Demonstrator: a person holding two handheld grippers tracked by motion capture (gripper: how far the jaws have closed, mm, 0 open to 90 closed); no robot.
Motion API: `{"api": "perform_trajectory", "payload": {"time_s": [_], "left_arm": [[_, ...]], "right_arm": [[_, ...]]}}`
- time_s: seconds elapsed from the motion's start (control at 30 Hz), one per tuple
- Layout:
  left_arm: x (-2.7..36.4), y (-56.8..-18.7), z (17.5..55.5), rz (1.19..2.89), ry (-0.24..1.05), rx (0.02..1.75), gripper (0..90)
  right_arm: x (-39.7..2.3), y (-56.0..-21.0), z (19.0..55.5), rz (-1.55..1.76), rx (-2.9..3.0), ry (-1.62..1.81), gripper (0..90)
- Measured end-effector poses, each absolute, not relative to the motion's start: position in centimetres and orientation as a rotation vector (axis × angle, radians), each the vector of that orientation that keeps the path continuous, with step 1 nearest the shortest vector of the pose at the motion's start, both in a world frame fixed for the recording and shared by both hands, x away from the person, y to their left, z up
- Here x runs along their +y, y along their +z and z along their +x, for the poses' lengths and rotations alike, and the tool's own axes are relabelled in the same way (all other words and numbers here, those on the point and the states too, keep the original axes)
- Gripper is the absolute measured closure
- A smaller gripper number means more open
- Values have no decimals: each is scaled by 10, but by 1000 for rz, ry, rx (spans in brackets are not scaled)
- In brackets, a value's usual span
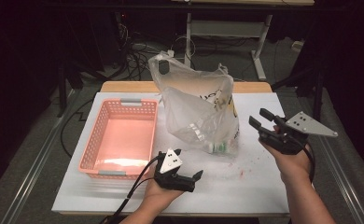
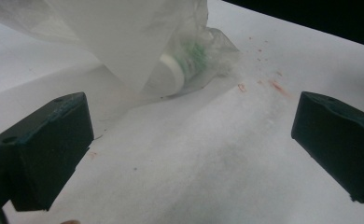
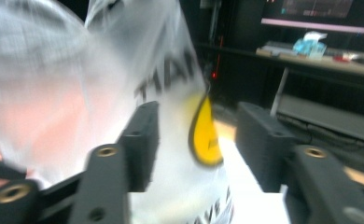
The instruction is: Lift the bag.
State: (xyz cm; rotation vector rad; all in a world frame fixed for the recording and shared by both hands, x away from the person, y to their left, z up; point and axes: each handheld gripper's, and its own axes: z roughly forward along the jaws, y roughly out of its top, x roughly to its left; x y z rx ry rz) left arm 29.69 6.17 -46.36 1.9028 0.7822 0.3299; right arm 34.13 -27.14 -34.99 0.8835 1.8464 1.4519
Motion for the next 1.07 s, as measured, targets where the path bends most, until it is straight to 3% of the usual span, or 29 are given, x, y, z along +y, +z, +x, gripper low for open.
{"api": "perform_trajectory", "payload": {"time_s": [0.57, 1.07], "left_arm": [[69, -475, 293, 1901, 328, 795, 0], [70, -485, 288, 1890, 351, 809, 0]], "right_arm": [[-273, -449, 322, 1012, 2038, 1345, 3], [-282, -471, 296, 1023, 2044, 1346, 2]]}}
